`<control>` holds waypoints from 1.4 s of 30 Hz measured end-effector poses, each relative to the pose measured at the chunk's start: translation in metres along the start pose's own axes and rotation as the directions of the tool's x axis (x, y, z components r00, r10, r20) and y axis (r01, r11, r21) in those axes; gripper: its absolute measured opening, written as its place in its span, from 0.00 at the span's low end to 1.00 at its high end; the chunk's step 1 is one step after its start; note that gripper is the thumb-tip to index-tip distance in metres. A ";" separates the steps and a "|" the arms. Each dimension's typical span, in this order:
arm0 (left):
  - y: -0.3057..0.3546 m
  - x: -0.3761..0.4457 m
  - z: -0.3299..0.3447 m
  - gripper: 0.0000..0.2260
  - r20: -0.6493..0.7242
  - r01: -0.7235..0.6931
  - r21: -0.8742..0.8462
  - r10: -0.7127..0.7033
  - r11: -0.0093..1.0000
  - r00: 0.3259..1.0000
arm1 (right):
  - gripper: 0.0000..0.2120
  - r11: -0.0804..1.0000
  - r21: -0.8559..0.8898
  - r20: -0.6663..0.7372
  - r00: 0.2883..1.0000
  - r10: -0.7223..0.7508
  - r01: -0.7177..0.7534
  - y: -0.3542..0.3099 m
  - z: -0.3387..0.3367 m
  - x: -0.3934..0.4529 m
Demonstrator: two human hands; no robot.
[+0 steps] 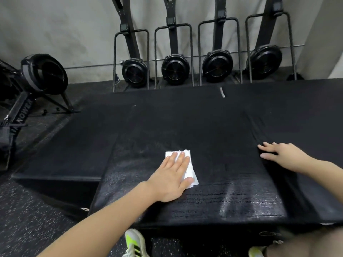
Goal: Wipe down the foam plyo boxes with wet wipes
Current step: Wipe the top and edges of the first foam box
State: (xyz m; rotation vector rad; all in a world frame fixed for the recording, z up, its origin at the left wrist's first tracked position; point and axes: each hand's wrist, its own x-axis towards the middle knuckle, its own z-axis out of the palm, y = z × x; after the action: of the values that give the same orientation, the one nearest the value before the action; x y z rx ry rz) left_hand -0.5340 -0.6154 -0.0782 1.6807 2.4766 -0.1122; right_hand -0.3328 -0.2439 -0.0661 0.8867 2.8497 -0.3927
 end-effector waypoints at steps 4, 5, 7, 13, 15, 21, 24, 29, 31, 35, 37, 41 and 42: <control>0.059 0.049 -0.009 0.34 0.019 -0.092 -0.029 0.092 0.995 0.996 | 0.23 0.999 0.052 -0.010 1.000 -0.013 0.013 0.005 0.009 -0.001; 0.073 0.058 -0.012 0.34 0.024 -0.108 -0.028 0.109 0.994 0.994 | 0.23 0.998 0.056 -0.005 1.000 -0.011 0.011 0.005 0.009 -0.001; 0.098 0.072 -0.016 0.34 0.027 -0.134 -0.028 0.135 0.991 0.991 | 0.23 0.999 0.035 0.006 1.000 -0.023 0.022 -0.002 0.012 0.001; 0.176 0.121 -0.024 0.34 0.065 -0.190 -0.008 0.190 0.982 0.980 | 0.23 0.995 0.088 -0.024 0.999 -0.042 0.044 0.009 0.012 -0.002; 0.189 0.131 -0.027 0.34 0.071 -0.193 0.016 0.191 0.981 0.979 | 0.20 0.985 0.151 -0.082 0.994 -0.066 0.078 0.009 0.010 -0.005; 0.179 0.145 -0.032 0.34 0.111 -0.190 0.047 0.184 0.981 0.977 | 0.19 0.942 0.259 -0.223 0.963 -0.154 0.211 -0.004 0.014 -0.019; 0.149 0.143 -0.036 0.33 0.118 -0.124 0.025 0.120 0.992 0.986 | 0.23 0.952 0.214 -0.192 0.965 -0.178 0.219 -0.015 0.011 -0.022; 0.068 0.121 -0.039 0.33 0.128 -0.023 -0.007 0.024 1.000 0.992 | 0.27 0.926 0.177 -0.152 0.939 -0.308 0.332 -0.053 0.008 -0.024; 0.033 0.105 -0.035 0.32 0.122 0.015 -0.003 -0.015 1.000 0.992 | 0.29 0.909 0.177 -0.133 0.924 -0.359 0.378 -0.080 0.010 -0.024; -0.034 0.067 -0.027 0.32 0.107 0.119 -0.017 -0.117 0.993 0.987 | 0.36 0.877 0.110 -0.090 0.884 -0.459 0.467 -0.148 0.014 -0.022; -0.062 0.048 -0.023 0.32 0.092 0.165 -0.027 -0.162 0.986 0.983 | 0.37 0.858 0.083 -0.071 0.862 -0.502 0.506 -0.183 0.018 -0.022; -0.118 0.009 -0.015 0.38 0.073 0.235 -0.037 -0.232 0.971 0.970 | 0.38 0.834 -0.064 0.044 0.837 -0.546 0.548 -0.242 0.035 -0.029; -0.131 -0.003 -0.015 0.42 0.049 0.234 -0.041 -0.232 0.971 0.971 | 0.39 0.837 -0.098 0.052 0.842 -0.536 0.539 -0.248 0.039 -0.030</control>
State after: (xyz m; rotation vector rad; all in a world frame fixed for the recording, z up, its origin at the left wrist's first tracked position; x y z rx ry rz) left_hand -0.6558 -0.6648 -0.0659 1.3487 2.6129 -0.1150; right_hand -0.4488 -0.4678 -0.0458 0.0355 3.0212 -0.2892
